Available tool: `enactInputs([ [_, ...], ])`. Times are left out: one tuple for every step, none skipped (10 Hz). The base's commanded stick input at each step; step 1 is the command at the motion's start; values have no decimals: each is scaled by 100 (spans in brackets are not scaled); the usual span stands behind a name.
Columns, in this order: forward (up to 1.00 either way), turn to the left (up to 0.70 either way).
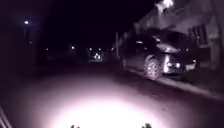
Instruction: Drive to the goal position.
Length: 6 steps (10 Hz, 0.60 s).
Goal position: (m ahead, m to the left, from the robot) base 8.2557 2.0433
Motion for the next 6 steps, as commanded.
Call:
enactInputs([
  [70, 0],
  [70, 0],
  [70, 0],
  [70, 0],
  [70, 0],
  [70, 0],
])
